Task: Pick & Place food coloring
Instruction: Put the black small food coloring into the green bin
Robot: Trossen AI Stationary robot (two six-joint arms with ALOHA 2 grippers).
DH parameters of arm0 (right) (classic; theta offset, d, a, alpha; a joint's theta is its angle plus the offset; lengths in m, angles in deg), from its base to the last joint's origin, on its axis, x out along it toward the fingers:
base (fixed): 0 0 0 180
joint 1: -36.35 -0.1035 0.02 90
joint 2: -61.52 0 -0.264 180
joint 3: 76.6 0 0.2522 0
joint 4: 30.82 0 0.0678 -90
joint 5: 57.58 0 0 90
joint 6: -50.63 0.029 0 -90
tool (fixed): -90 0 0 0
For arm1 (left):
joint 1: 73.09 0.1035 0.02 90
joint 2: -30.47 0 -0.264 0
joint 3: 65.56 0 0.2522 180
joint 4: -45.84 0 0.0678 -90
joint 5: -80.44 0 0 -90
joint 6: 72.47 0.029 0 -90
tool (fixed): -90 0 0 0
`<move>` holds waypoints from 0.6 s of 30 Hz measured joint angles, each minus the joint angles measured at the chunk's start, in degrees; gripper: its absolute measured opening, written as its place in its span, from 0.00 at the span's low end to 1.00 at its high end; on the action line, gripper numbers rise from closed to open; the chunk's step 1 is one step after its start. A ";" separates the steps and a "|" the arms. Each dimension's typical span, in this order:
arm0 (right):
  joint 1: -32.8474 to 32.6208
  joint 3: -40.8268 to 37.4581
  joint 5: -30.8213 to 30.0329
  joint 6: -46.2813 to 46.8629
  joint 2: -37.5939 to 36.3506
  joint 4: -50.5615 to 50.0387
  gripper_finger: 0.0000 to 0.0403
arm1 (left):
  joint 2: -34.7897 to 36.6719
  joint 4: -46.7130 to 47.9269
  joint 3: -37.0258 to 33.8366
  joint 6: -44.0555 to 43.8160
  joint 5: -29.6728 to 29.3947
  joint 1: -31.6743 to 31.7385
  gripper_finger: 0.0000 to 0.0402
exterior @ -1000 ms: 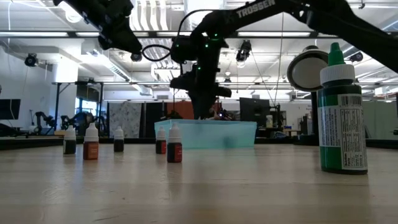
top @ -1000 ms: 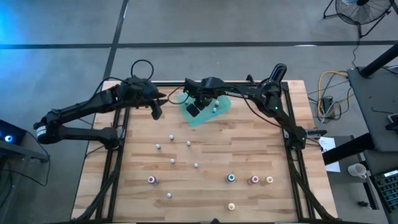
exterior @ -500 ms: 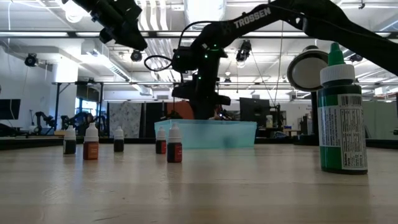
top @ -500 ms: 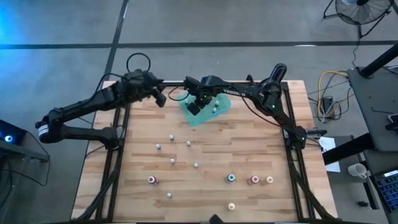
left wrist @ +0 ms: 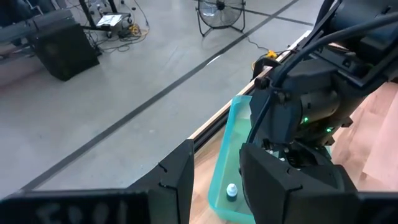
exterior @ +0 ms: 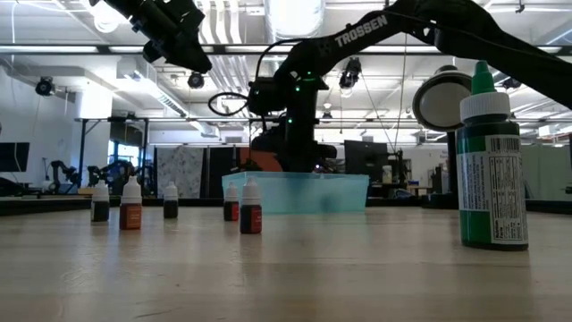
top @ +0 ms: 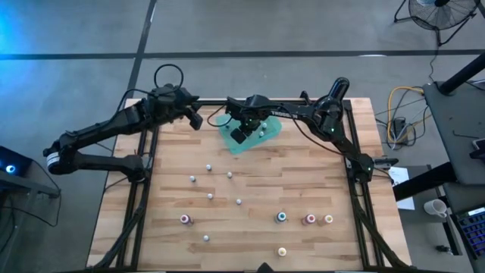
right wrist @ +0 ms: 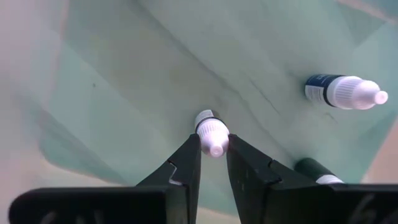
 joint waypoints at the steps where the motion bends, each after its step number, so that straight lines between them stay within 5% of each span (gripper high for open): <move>1: 0.00 0.00 -0.01 0.00 0.02 -0.05 0.17 | 0.00 0.13 0.00 0.00 -0.01 0.00 0.26; 18: -0.04 1.23 -0.60 -1.47 -0.48 -3.13 0.37 | 0.52 1.18 0.00 0.04 -0.01 0.02 0.26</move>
